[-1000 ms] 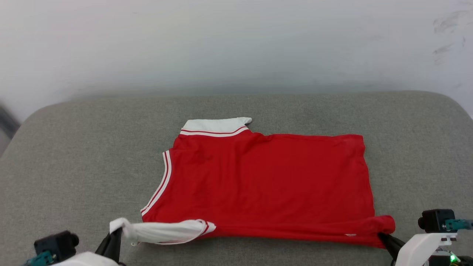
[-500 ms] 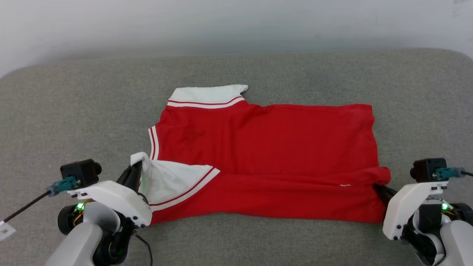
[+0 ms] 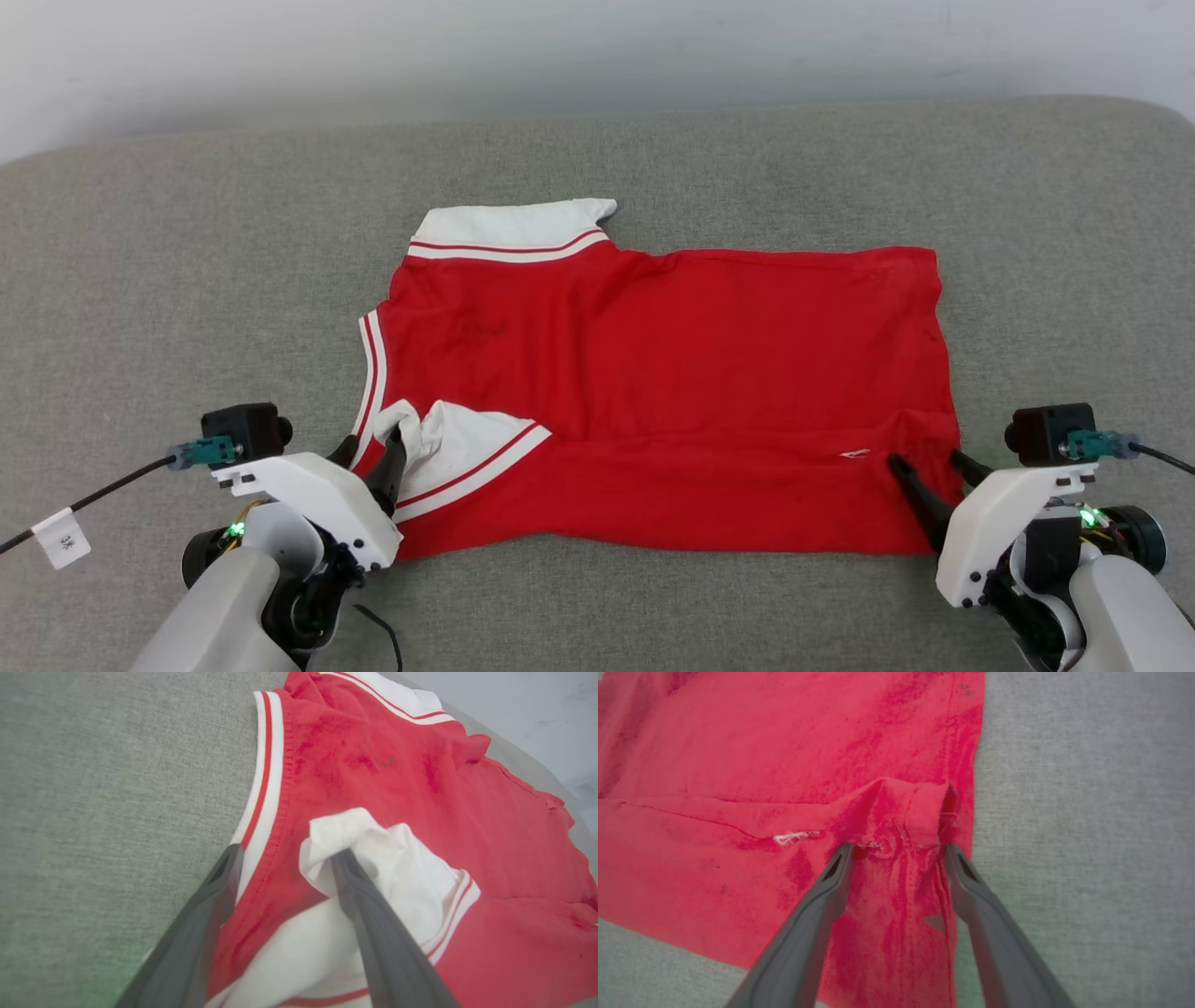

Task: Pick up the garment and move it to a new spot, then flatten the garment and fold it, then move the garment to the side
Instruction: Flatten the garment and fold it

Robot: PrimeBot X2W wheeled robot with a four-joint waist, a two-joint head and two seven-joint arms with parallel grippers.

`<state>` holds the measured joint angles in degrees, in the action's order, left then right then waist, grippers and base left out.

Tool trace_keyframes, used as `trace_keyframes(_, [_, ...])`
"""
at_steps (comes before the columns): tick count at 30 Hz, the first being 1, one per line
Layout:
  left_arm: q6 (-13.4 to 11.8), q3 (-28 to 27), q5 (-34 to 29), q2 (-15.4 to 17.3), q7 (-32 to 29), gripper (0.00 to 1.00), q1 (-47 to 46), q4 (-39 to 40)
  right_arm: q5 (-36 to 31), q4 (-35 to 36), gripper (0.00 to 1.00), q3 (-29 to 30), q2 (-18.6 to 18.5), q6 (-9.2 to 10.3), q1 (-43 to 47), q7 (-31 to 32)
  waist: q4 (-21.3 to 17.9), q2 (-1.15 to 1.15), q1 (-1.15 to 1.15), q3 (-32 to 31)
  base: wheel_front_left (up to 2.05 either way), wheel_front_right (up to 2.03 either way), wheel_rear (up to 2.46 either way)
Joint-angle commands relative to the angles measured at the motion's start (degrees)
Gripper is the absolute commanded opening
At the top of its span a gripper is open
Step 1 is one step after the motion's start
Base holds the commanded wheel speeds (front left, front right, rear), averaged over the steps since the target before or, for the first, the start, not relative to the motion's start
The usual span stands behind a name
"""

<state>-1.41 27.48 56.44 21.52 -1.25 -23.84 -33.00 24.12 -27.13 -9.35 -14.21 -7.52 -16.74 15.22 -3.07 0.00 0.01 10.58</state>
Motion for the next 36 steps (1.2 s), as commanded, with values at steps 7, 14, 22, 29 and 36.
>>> trace_keyframes(7, [1.5,-0.2,0.4,1.2,0.9,1.00,0.8,-4.0,1.4,2.8,1.00,-1.1,-1.0,0.05,3.8,-11.7,-1.3,0.00,-0.01,-5.8,0.00,0.00,0.00])
trace_keyframes(14, [-0.4,0.6,0.3,4.7,-4.1,1.00,2.0,0.6,-1.7,9.2,1.00,1.0,-1.4,0.04,7.7,-19.9,-1.9,0.00,-0.01,-9.7,0.00,0.00,0.00])
trace_keyframes(22, [-5.3,4.0,1.9,12.2,-22.5,1.00,4.4,10.8,-5.6,18.6,1.00,4.7,1.5,0.04,12.5,-19.9,-2.9,0.00,-0.01,-9.2,0.00,0.00,0.00])
trace_keyframes(29, [-9.6,4.9,4.0,15.9,-32.1,1.00,7.1,15.2,-7.1,23.4,1.00,5.6,4.6,0.04,14.2,-18.6,-4.9,0.00,-0.01,-5.8,0.00,0.00,0.00])
trace_keyframes(36, [-9.6,5.3,5.9,13.9,-33.7,1.00,7.4,14.0,-7.2,24.5,1.00,6.0,5.1,0.04,13.4,-17.9,-5.7,0.00,-0.01,-3.1,0.00,0.00,0.00])
